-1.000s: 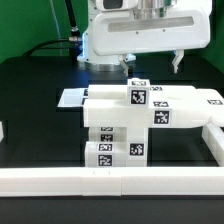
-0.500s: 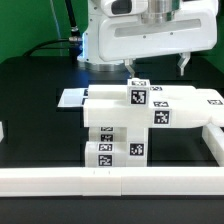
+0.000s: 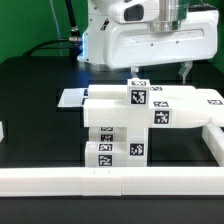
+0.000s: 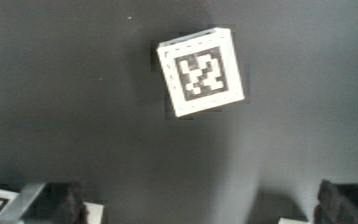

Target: Assemble chair

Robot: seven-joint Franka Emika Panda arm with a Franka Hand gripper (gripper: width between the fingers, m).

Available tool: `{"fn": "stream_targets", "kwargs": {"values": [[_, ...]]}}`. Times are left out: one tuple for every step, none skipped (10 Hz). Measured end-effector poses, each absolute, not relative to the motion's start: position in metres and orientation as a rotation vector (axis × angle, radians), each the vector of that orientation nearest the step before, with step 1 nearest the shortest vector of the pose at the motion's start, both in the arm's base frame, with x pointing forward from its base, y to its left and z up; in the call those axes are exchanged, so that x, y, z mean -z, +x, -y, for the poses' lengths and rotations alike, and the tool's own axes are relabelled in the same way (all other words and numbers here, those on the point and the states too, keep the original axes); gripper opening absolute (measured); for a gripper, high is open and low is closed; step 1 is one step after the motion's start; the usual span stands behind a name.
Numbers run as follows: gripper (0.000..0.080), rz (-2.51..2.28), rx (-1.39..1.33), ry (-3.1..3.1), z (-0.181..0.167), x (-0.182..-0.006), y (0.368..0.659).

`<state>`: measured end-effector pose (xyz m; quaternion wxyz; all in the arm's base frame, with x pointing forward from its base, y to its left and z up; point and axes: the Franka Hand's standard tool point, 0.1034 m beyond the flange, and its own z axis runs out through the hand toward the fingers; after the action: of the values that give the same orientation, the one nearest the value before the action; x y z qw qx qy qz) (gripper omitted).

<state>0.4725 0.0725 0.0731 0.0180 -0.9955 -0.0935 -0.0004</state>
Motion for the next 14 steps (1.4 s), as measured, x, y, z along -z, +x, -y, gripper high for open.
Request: {"fn": "stream_targets", "kwargs": {"values": [[0.0648, 0.29, 0.001, -3.092, -0.072, -0.073, 0.473], [0.0648, 0.314, 0.002, -3.092, -0.072, -0.071, 0.472], [0.0648, 0.359, -0.003, -3.095, -0.07, -0.066, 0.471], [0.0648, 0.385, -0.012, -3.098, -0.07, -0.063, 0.471], [0.0648, 0.383, -0.011, -3.098, -0.07, -0.063, 0.471], [0.0648, 0.382, -0.011, -3.099, -0.07, -0.063, 0.471], [0.0648, 0.382, -0.012, -3.099, -0.07, -0.063, 0.471], [0.0648, 0.383, -0.01, -3.1, -0.07, -0.062, 0.47], [0.0648, 0.391, -0.009, -3.104, -0.07, -0.056, 0.466], [0.0648, 0.386, -0.001, -3.111, -0.071, -0.05, 0.462], [0.0648, 0.387, -0.003, -3.116, -0.073, -0.046, 0.46], [0.0648, 0.388, -0.004, -3.116, -0.073, -0.045, 0.46], [0.0648, 0.387, -0.011, -3.118, -0.071, -0.043, 0.459], [0.0648, 0.384, -0.019, -3.12, -0.069, -0.04, 0.458]]}}
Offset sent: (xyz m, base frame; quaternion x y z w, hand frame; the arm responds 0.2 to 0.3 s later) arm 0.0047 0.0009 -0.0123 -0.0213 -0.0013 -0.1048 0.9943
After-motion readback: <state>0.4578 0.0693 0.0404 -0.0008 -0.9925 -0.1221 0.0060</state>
